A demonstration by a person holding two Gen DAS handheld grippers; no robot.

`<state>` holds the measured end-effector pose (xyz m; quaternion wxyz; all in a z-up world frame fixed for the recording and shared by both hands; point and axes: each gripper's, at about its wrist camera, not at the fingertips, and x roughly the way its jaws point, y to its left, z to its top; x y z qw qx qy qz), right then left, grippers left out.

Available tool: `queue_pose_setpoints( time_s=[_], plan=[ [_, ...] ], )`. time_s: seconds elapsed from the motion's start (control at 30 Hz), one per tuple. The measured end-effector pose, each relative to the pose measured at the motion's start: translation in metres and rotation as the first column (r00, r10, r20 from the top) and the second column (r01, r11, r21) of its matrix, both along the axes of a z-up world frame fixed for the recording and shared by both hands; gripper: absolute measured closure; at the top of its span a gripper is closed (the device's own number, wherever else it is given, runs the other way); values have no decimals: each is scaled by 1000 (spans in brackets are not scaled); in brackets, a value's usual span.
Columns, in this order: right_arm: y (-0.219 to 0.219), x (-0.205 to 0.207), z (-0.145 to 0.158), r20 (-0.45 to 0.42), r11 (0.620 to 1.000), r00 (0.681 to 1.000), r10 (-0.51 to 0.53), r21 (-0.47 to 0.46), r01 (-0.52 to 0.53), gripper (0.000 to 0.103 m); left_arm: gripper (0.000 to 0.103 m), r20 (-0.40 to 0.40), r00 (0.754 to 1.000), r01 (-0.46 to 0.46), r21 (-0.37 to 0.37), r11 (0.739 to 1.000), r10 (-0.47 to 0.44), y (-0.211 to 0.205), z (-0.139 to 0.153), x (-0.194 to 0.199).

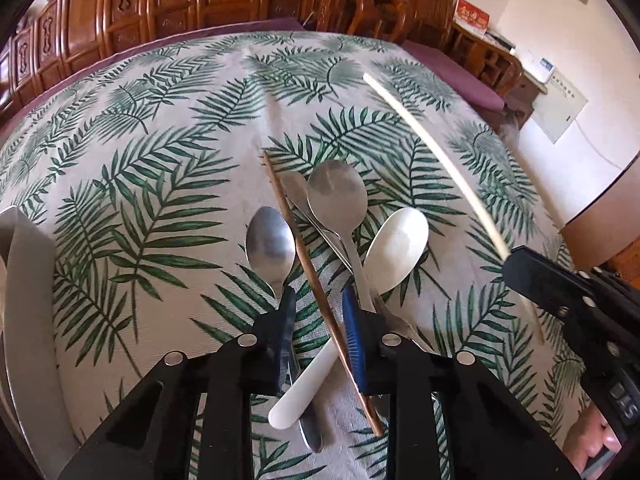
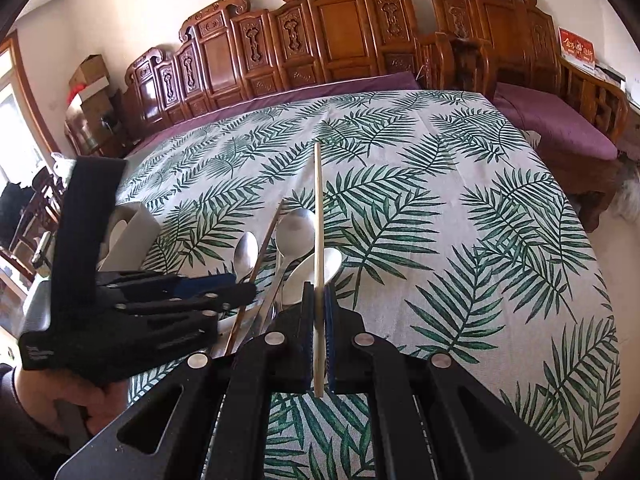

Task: Organize utensils
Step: 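Grasp a wooden chopstick with the left gripper while the right gripper holds its chopstick, then carry the chopstick into the grey tray and open the left gripper while the right holds its chopstick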

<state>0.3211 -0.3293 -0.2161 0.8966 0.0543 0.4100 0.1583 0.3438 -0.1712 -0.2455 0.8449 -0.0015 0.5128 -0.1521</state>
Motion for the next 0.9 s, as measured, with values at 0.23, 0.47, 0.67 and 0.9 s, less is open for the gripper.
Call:
queue_pose_setpoints(
  time_s=[0.23,0.47,0.67,0.9],
  plan=[
    [1,0,1,0,1000,1000,2,9,-2,97,95,-16,1000,-21,1,1000,21,-2,-5,3],
    [13,-3,5,11,1000,1000,18,-4,-18,97,98,9,1000,-29,-18,999,29,8,12,-7],
    [30,-10,11,25,999,998,51,-17,-51,97,98,58,998,-25,-8,1000,26,35,37,-21],
    [54,-19,17,39,995,994,100,-27,-99,97,98,108,993,-42,30,999,38,75,59,-33]
  ],
)
